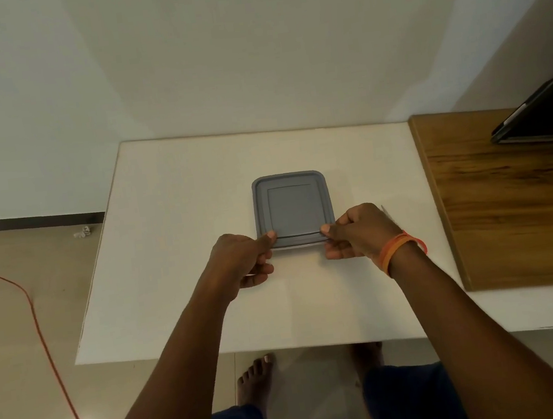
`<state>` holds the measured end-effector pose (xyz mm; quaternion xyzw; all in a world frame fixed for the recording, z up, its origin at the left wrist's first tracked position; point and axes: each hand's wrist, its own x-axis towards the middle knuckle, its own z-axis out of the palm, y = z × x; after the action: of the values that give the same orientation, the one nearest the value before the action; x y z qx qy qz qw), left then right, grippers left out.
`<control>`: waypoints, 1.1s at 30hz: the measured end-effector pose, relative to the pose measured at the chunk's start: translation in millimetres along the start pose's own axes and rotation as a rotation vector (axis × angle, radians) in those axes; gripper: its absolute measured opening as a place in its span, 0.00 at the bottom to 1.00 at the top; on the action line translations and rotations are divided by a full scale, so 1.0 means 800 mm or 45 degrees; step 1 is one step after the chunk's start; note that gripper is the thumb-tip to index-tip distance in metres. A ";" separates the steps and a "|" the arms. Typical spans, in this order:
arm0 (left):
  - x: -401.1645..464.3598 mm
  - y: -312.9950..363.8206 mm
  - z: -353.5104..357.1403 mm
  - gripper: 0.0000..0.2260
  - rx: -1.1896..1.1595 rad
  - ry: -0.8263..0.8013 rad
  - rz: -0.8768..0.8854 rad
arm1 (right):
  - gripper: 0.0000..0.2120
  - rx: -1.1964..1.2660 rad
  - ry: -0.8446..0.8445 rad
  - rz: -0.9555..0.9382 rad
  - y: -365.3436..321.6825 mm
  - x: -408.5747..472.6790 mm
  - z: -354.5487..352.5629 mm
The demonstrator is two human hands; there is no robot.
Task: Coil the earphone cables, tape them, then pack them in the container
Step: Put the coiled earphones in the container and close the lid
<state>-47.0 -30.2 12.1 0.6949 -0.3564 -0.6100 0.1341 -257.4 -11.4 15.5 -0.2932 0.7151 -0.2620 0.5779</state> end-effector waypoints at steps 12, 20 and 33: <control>0.019 0.001 -0.003 0.22 0.149 0.242 0.574 | 0.10 -0.349 0.273 -0.288 -0.007 0.007 -0.017; 0.027 0.005 0.006 0.16 0.037 0.285 0.609 | 0.11 -0.230 0.437 -0.457 0.009 0.026 0.006; 0.037 0.010 0.022 0.08 -0.242 0.460 0.514 | 0.41 -0.946 0.192 -0.834 0.018 -0.004 -0.012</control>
<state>-66.3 -51.3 -9.2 0.6916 -0.3992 -0.4679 0.3787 -268.3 1.1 9.0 -0.6685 0.6703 -0.1779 0.2685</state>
